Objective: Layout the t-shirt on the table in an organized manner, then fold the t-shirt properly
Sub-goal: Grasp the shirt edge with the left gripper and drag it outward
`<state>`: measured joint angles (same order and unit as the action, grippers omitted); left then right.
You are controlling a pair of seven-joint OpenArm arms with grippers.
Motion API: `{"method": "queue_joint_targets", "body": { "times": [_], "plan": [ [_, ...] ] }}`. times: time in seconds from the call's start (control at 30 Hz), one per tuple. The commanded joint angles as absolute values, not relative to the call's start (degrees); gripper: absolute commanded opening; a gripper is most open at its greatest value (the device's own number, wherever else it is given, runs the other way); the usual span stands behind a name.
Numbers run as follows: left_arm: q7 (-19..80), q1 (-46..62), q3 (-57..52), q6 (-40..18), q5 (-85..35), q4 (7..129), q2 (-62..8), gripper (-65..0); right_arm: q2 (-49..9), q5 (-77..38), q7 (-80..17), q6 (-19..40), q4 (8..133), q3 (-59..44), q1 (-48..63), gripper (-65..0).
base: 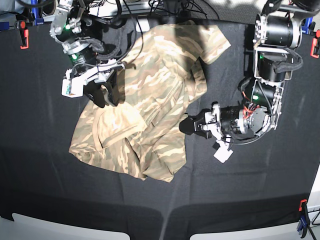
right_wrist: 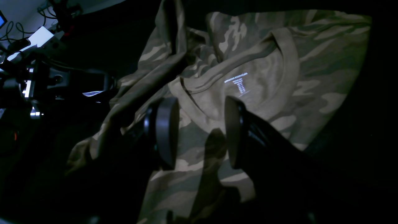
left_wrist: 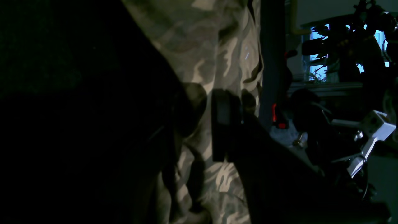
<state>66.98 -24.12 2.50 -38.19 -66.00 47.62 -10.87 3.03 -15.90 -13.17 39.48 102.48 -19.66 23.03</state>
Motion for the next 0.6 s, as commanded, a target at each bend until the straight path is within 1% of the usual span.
{"method": "queue_joint_targets", "body": {
  "times": [0.0, 0.13, 0.17, 0.23, 0.4, 0.57],
  "plan": [
    [65.7, -25.7, 2.3, -39.1, -67.6, 48.6, -10.5, -52.2, 3.0, -16.8, -11.6, 40.0, 103.5, -19.7, 22.9, -41.0],
    [65.5, -25.7, 2.3, -39.3, -67.6, 48.6, -9.1, -53.1, 3.0, -16.8, -11.6, 40.0, 103.5, -19.7, 22.9, -41.0],
    [65.5, -25.7, 2.3, -39.3, -67.5, 48.6, -8.8, -55.7, 3.0, -16.8, -11.6, 40.0, 103.5, -19.7, 22.9, -41.0],
    [65.5, -25.7, 2.3, -39.3, -67.5, 48.6, -8.4, -65.0, 3.0, -16.8, -11.6, 40.0, 103.5, -19.7, 22.9, -41.0],
    [66.4, -26.1, 2.3, -39.3, -67.0, 48.6, -9.8, -65.0, 3.0, -16.8, -11.6, 40.0, 103.5, -19.7, 22.9, -41.0],
    [68.0, -27.5, 2.3, -39.3, -65.5, 48.6, -14.3, -65.0, 3.0, -16.8, -11.6, 40.0, 103.5, -19.7, 22.9, -41.0]
  ]
}}
